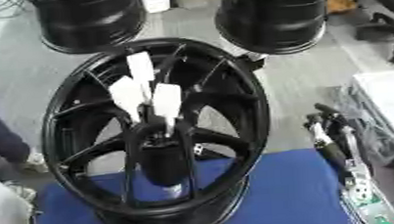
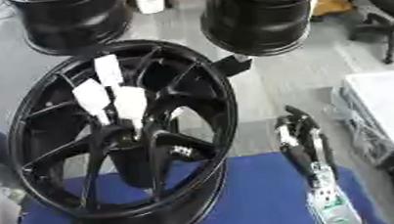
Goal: Pull the pin out of the wheel hub.
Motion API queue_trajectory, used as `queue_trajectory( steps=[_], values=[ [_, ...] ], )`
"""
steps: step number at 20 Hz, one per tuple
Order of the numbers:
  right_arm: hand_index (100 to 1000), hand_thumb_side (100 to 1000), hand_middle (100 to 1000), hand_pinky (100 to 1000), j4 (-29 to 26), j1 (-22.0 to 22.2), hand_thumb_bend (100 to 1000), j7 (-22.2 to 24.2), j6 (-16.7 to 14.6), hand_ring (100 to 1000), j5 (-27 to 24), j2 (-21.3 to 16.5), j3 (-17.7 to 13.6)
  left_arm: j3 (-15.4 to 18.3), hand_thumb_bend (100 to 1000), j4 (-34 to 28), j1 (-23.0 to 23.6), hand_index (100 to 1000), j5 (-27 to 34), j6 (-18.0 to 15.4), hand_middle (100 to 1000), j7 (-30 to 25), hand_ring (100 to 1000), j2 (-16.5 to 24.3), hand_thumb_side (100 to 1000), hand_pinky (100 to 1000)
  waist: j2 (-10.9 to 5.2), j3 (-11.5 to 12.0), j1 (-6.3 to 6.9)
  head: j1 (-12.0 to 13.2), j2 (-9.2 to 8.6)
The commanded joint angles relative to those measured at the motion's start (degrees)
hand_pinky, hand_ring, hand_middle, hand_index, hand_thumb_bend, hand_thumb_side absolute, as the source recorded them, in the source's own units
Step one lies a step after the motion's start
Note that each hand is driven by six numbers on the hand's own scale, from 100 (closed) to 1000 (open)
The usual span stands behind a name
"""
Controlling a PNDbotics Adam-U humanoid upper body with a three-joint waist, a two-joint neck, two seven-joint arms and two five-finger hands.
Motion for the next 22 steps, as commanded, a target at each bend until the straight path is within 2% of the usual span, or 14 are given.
queue_trajectory(
  steps=[1,9,12,14,17,22],
  values=[
    [830,544,631,712,-1.03,-0.54,100,0.03,-0.03,645,0.25,-0.48,0.02,0.46,628,-1.09,-0.39,705,-0.02,-0.17,697,0.11,1000,0.62,659,735,-0.37,-0.06,0.15,0.04,0.33],
    [830,540,632,712,-1.05,-0.57,100,-0.03,0.00,645,0.27,-0.47,-0.04,0.51,631,-1.09,-0.42,705,-0.11,-0.22,698,0.11,1000,0.68,655,736,-0.36,-0.13,0.15,-0.03,0.33],
    [830,540,632,712,-1.01,-0.61,100,-0.05,0.05,645,0.28,-0.48,-0.07,0.99,646,-1.89,-1.01,706,0.15,-1.01,705,0.45,1000,2.56,631,739,-0.39,-0.25,0.16,-0.10,0.33],
    [830,542,632,712,-0.92,-0.53,100,-0.19,0.11,644,0.28,-0.58,-0.22,1.85,671,-3.74,-2.49,716,1.06,-2.90,721,1.27,1000,7.08,590,746,-0.56,-0.23,0.40,-0.06,0.33],
    [830,544,632,711,-0.67,-0.38,100,-0.25,0.18,644,0.38,-0.87,-0.19,1.98,688,-6.29,-4.99,735,3.10,-7.11,747,1.77,1000,16.86,537,758,-0.87,-0.42,0.95,0.00,0.33],
    [829,545,632,711,-0.35,-0.39,100,-0.06,0.23,644,0.56,-1.47,0.10,-2.36,675,-5.57,-9.50,746,5.83,-17.31,749,-3.04,985,36.68,520,765,-1.05,-1.33,1.80,0.55,0.33]
  ],
)
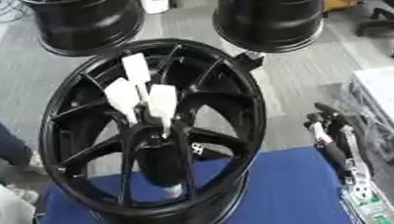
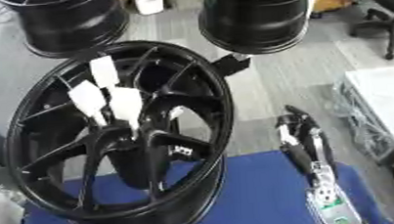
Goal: Pull the pin out of the wheel hub.
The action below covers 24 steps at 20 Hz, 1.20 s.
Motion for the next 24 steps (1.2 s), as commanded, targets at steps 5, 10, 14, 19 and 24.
queue_trajectory(
  steps=[5,10,14,19,24],
  values=[
    [829,548,632,711,-0.29,-0.60,100,0.54,0.03,644,0.39,-1.92,0.64,-11.02,623,10.46,-11.22,796,-1.37,-15.52,752,-15.13,972,27.39,492,771,-0.80,-1.87,1.19,1.44,0.07],
    [829,552,632,711,-0.09,-0.81,100,0.94,0.03,644,0.42,-2.39,1.03,-18.30,579,17.58,-24.00,821,-6.33,-24.64,739,-30.00,920,28.78,361,777,-0.78,-3.08,2.05,1.85,0.07],
    [830,555,632,711,0.08,-0.76,100,1.07,0.01,644,0.37,-2.67,1.14,-23.54,600,23.13,-33.67,843,-14.29,-29.78,727,-37.11,843,24.52,360,779,-0.96,-3.32,2.53,1.93,0.07],
    [830,557,632,711,0.20,-0.77,100,1.42,-0.03,644,0.39,-2.82,1.42,-28.59,627,30.71,-42.26,847,-22.27,-34.06,717,-37.88,770,16.77,372,776,-1.12,-3.64,2.84,2.06,0.07],
    [830,560,633,712,0.40,-0.91,100,1.62,-0.06,644,0.33,-2.75,1.63,-30.84,630,36.28,-46.56,833,-28.76,-36.37,688,-37.90,705,10.20,384,756,-1.21,-4.09,3.03,2.65,0.07]
  ],
)
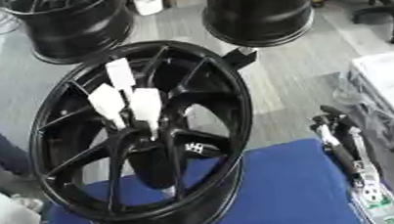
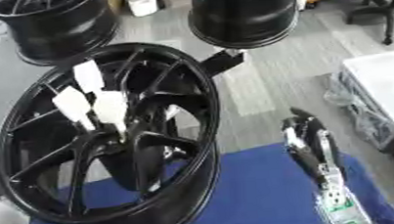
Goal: Pull the pin out of the wheel hub.
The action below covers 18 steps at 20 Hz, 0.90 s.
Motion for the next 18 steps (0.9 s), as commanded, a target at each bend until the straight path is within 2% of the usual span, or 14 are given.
queue_trajectory(
  steps=[1,4,9,15,18],
  values=[
    [830,560,633,712,-0.53,-0.68,100,0.45,-0.23,644,0.23,-1.13,0.27,-0.81,631,2.80,-2.50,833,-4.53,-19.06,687,-17.68,698,-2.44,387,754,-0.89,-0.28,0.00,0.49,-0.11],
    [830,560,633,712,-0.49,-1.00,100,0.70,-0.30,644,0.15,-1.05,0.44,-1.73,653,4.61,-3.40,830,-7.73,-20.13,683,-17.68,684,-4.88,394,751,-0.82,-0.79,0.06,0.76,-0.11],
    [830,563,633,712,-0.30,-1.16,100,0.73,-0.29,644,0.03,-1.05,0.37,-3.97,699,4.95,-3.65,829,-10.08,-21.99,684,-17.68,683,-6.48,422,748,-0.81,-1.05,0.33,1.04,-0.11],
    [830,562,633,712,-0.19,-1.32,100,0.91,-0.37,644,0.00,-1.08,0.38,-7.73,692,1.78,-2.71,794,-10.85,-22.10,627,-17.68,625,-6.12,425,718,-1.00,-1.19,0.47,0.98,-0.15],
    [830,560,633,712,-0.15,-1.38,100,1.00,-0.40,644,0.01,-1.10,0.41,-9.77,672,-0.04,-2.13,787,-9.49,-22.10,619,-17.68,620,-5.83,397,728,-1.08,-1.22,0.47,0.90,-0.11]
  ],
)
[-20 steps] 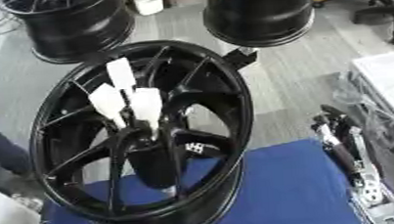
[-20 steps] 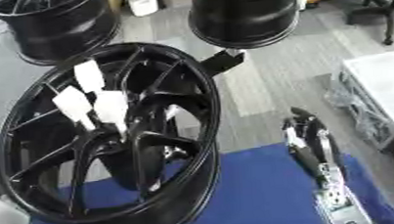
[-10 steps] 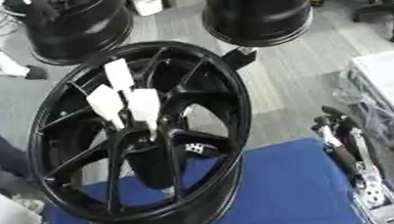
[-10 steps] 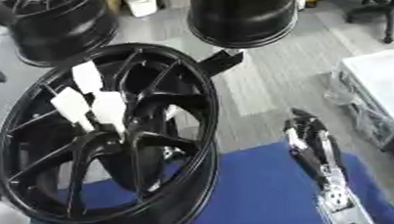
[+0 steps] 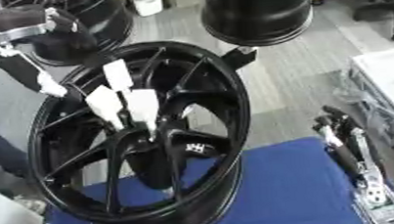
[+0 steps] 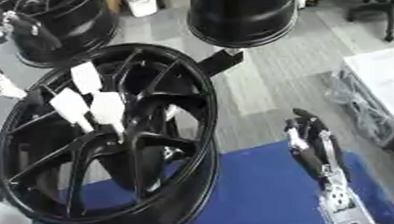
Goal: Pull the pin out of the wheel hub.
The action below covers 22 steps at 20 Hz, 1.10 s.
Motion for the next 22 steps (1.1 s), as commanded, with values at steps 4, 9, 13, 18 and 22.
queue_trajectory(
  steps=[4,9,13,18,22],
  values=[
    [830,561,633,712,-0.49,-0.72,100,0.28,-0.10,643,-0.01,-1.13,0.03,-3.80,623,-4.94,0.28,781,3.91,-20.01,619,-19.77,631,2.92,346,744,-1.01,-0.11,-0.12,0.07,-0.25],
    [830,561,633,712,-0.48,-0.73,100,0.29,-0.08,643,0.02,-1.19,-0.03,-5.36,554,-7.79,1.15,777,4.73,-20.01,611,-19.77,523,4.71,274,624,-0.95,-0.12,-0.04,-0.02,-0.27],
    [830,560,632,712,-0.49,-0.69,100,0.31,-0.06,643,0.03,-1.24,-0.06,-5.71,547,-8.79,1.38,792,4.43,-20.01,639,-19.77,408,5.51,268,444,-0.94,-0.06,-0.06,0.00,-0.18],
    [830,559,632,712,-0.52,-0.75,100,0.41,-0.07,642,0.03,-1.22,-0.03,-6.64,529,-8.10,2.03,793,2.16,-20.01,653,-19.77,344,5.49,257,363,-0.97,-0.13,-0.09,-0.04,-0.26],
    [830,561,632,712,-0.49,-0.82,100,0.41,-0.07,642,0.01,-1.19,-0.06,-7.25,504,-7.07,2.86,782,-0.14,-20.01,641,-19.77,322,5.33,229,344,-0.90,-0.25,-0.07,-0.12,-0.41]
  ],
)
